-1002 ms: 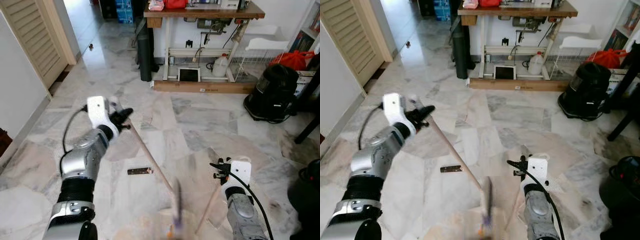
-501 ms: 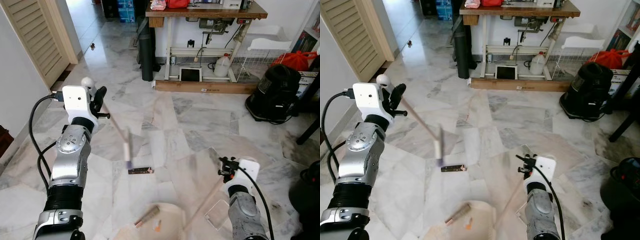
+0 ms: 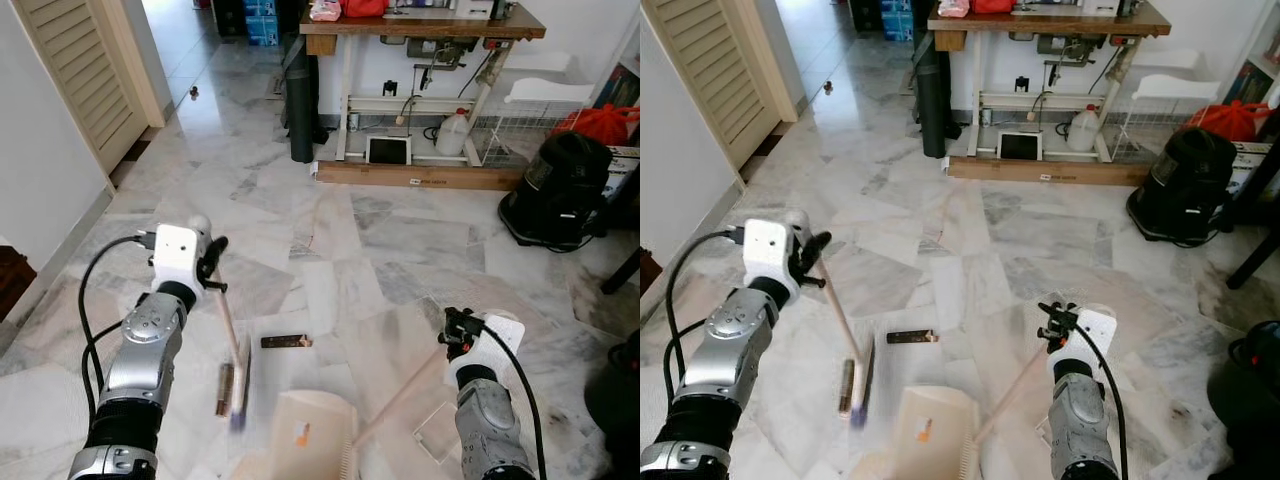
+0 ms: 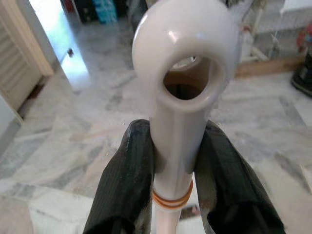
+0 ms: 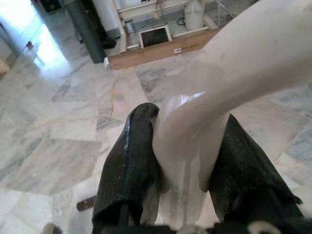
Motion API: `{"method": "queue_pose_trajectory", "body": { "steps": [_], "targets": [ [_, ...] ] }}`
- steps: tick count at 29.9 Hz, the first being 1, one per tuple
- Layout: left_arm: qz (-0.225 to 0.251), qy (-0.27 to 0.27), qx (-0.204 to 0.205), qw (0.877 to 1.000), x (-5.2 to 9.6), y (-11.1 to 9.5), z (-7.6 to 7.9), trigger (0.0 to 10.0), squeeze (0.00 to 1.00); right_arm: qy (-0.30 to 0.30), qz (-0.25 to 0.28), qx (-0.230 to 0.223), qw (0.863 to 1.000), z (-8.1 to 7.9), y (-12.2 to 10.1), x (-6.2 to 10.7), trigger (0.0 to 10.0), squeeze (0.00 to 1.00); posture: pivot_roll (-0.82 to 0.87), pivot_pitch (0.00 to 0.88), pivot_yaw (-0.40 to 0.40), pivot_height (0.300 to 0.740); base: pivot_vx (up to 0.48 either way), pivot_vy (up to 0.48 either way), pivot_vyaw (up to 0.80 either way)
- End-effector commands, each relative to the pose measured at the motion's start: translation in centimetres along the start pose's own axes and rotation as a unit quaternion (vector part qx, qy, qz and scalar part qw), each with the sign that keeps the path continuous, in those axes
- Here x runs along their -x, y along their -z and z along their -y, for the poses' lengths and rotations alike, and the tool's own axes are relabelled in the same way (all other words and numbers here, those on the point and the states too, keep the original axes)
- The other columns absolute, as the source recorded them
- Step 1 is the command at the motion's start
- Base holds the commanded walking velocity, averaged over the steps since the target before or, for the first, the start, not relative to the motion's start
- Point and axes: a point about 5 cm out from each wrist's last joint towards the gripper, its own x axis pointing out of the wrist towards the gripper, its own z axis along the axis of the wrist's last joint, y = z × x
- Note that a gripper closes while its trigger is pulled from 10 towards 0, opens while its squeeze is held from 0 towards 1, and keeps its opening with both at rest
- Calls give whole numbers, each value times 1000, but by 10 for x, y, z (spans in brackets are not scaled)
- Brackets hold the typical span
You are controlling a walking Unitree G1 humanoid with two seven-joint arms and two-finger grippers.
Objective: Sweep floor
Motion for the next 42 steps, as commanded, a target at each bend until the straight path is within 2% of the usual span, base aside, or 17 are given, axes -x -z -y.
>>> {"method": "queue_pose_trajectory", "body": {
  "steps": [1, 4, 6, 8, 12, 14, 17, 22, 28, 42],
  "targets": [
    [10, -6, -26, 1000, 2, 0, -5, 10000, 0, 1, 13, 0, 1000, 1, -4, 0, 10000, 0, -32, 0, 22, 740, 0, 0, 0],
    [-8, -24, -1, 1000, 3, 9, -13, 10000, 0, 6, 14, 4, 1000, 6, -4, 1, 10000, 0, -36, 0, 20, 740, 0, 0, 0],
    [12, -26, 41, 999, 2, 2, -13, 10000, 0, 5, 10, 10, 1000, 9, -2, 3, 10000, 0, -26, 0, 16, 740, 0, 0, 0],
    [39, -36, 49, 997, 3, -5, -14, 10000, 0, 5, 11, 11, 1000, 8, -2, 4, 10000, 0, -25, 0, 16, 740, 0, 0, 0],
    [49, -52, 29, 997, 5, -6, -15, 10000, 0, 3, 11, 14, 1000, 7, -1, 4, 10000, 0, -24, 0, 12, 740, 0, 0, 0],
    [59, -58, -9, 997, 11, -4, -11, 10000, 0, 2, 15, 19, 1000, 4, -3, 3, 10000, 0, -23, 0, 10, 740, 0, 0, 0],
    [77, -69, -20, 994, 17, -6, -9, 10000, 0, 0, 18, 18, 1000, 3, -4, 2, 10000, 0, -18, 0, 5, 740, 0, 0, 0],
    [90, -58, -9, 994, 14, -13, -3, 10000, 0, -2, 18, 18, 1000, 3, -5, 0, 10000, 0, -8, 0, 0, 740, 0, 0, 0],
    [90, -48, 5, 995, 14, -10, 10, 10000, 0, 0, 22, 19, 1000, 1, -7, -1, 10000, 0, -15, 0, 3, 740, 0, 0, 0],
    [92, -47, 16, 995, 11, -10, 13, 10000, 0, 4, 24, 21, 999, 2, -8, -2, 10000, 0, -24, 0, 8, 740, 0, 0, 0]
  ]
}}
